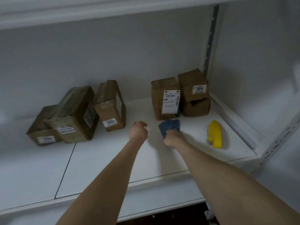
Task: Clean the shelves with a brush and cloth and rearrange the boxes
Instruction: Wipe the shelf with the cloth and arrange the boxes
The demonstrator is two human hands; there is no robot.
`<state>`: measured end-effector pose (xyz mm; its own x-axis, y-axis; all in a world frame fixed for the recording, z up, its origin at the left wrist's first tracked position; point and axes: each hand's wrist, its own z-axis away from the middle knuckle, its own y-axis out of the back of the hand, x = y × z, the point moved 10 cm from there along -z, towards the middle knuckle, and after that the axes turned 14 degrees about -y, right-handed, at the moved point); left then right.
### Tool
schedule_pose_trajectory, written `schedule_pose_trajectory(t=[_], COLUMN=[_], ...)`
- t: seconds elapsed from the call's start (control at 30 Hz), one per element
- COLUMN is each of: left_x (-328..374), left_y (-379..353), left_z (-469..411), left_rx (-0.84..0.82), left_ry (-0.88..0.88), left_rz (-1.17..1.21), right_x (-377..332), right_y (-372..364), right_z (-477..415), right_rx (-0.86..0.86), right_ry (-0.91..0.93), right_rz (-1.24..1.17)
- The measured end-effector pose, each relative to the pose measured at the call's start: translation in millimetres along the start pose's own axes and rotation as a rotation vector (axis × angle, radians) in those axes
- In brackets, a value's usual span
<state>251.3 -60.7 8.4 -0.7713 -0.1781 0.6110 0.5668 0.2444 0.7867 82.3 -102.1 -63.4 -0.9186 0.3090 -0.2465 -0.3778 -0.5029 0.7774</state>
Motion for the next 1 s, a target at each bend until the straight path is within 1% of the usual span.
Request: schedule_pose_trajectory(t=[0.07,0.2,0.27,0.33,0.4,0.47,0.5,0.63,0.7,0.8,0.87,0.93,1.0], left_x=[-17,-46,-67,-86,-95,-88,-77,-22,11,62,89,102,103], left_y=[10,23,31,37,33,23,15,-29,-54,-93,-112,-126,-129], left_z=[4,6,7,9,8,4,0,-9,-9,-6,-2,3,4], left_rx=[0.012,-0.066,-0.058,-0.03,-0.038,-0.077,-0.131,-0.363,-0.454,-0.513,-0.521,-0.539,-0.546], left_ry=[-0.02,-0.043,0.013,0.115,0.215,0.255,0.233,0.088,-0.032,-0.19,-0.323,-0.442,-0.494], left_rz=[-0.015,-0.124,-0.147,-0.12,-0.071,-0.031,-0.046,-0.124,-0.175,-0.121,-0.104,-0.13,-0.212], right_x=[-37,-105,-126,-138,-138,-128,-120,-71,-40,11,39,54,56], right_y=[-18,-62,-80,-91,-93,-83,-74,-34,-8,34,56,64,64], right_z=[9,40,59,71,73,66,63,43,33,22,20,17,14], right_rx=[0.006,0.018,0.024,0.023,-0.014,-0.023,0.005,0.139,0.226,0.423,0.553,0.57,0.527], right_ry=[0.106,0.303,0.395,0.477,0.491,0.453,0.435,0.339,0.27,0.126,0.025,-0.041,-0.076], right_rz=[0.004,0.008,0.006,0.026,0.045,0.008,-0.006,-0.039,0.004,0.081,0.144,0.14,0.108])
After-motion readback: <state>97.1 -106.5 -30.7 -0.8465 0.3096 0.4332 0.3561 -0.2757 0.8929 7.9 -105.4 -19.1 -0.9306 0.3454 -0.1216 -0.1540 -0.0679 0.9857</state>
